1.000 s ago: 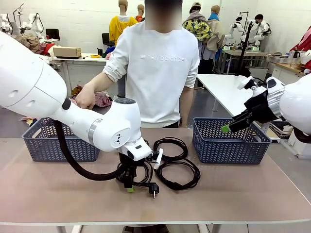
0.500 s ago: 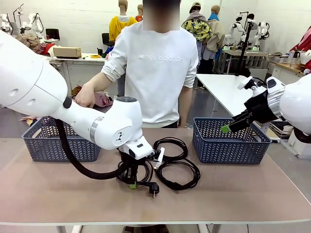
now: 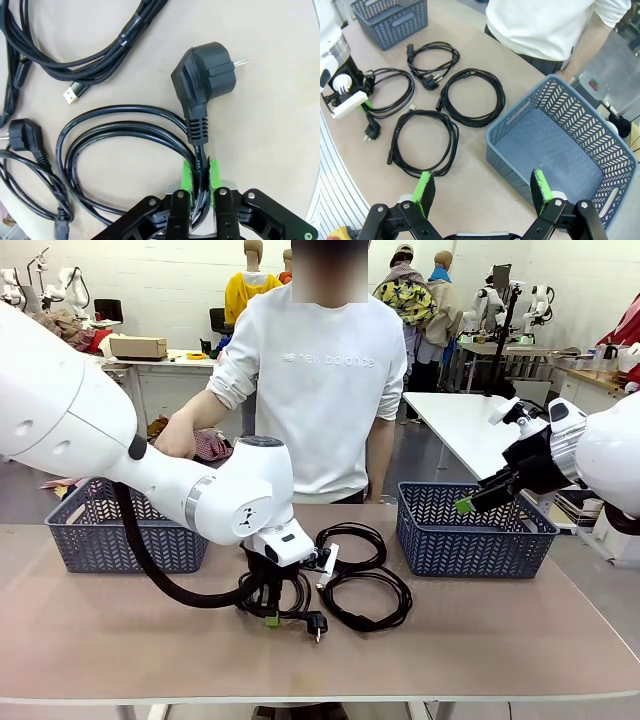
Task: Organize the cables according to human instructions.
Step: Pick up a bundle of cables and place it in the basket indicated by the human.
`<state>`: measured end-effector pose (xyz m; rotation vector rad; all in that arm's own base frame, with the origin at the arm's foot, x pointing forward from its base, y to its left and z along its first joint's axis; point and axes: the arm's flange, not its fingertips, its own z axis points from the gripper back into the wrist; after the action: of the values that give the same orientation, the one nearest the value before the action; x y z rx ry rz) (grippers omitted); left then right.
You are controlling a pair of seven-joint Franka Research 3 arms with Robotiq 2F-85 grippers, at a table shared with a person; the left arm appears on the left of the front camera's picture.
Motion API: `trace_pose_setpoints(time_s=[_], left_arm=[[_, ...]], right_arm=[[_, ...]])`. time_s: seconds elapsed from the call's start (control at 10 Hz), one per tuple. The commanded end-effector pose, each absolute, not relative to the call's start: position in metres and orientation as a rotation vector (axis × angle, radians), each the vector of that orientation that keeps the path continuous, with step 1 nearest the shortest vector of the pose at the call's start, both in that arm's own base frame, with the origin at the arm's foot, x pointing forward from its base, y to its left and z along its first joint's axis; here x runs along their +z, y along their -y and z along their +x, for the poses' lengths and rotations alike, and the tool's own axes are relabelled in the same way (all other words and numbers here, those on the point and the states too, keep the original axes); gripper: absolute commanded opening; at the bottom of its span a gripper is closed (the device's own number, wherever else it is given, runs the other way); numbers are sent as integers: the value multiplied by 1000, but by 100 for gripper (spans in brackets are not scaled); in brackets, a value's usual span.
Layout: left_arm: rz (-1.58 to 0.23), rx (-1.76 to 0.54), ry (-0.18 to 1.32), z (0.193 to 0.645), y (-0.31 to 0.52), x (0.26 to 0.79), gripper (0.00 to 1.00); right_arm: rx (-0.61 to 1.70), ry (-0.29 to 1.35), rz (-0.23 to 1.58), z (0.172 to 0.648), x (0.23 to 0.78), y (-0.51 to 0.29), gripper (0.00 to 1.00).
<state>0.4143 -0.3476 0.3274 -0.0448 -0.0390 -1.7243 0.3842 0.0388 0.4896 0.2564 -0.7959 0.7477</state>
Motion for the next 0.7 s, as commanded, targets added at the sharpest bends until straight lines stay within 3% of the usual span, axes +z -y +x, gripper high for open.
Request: trace_pose_setpoints(time_s=[0.0,0.6], left_arm=[[-41,-1726,71,403,341,361,0],[109,-1656,168,435,302,507,0]], right_arm=[[744,799,267,385,489,-39,100],[744,799,267,385,489,-39,100]])
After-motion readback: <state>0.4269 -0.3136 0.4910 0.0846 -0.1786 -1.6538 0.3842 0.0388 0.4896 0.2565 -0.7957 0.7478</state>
